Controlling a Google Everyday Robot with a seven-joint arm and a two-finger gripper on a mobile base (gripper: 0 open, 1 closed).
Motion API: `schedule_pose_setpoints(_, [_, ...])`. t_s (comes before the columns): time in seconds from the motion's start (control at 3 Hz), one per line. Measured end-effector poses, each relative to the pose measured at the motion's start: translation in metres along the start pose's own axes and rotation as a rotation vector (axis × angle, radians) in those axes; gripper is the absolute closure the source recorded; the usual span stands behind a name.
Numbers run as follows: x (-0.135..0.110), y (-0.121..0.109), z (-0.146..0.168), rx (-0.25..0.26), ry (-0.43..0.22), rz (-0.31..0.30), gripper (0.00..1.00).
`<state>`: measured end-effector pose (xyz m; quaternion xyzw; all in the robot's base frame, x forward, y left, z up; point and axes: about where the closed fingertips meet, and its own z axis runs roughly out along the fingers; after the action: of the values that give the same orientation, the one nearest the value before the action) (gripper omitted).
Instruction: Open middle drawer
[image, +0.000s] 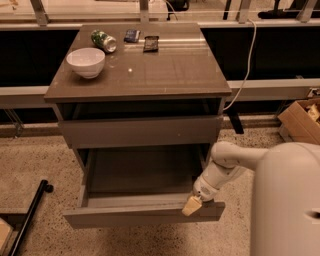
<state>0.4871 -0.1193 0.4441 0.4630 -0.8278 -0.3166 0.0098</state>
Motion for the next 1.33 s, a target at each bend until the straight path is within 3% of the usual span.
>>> schedule_pose_setpoints(0.33, [0.003,0.007,-0.003,0.000,-0.005,-0.009,0.70])
schedule_pose_setpoints(0.67, [0.014,0.023,-0.006,-0.018,-0.023,-0.026,0.52])
schedule_pose_setpoints(1.33, [0.014,0.024,-0.004,-0.021,-0.021,-0.026,0.07])
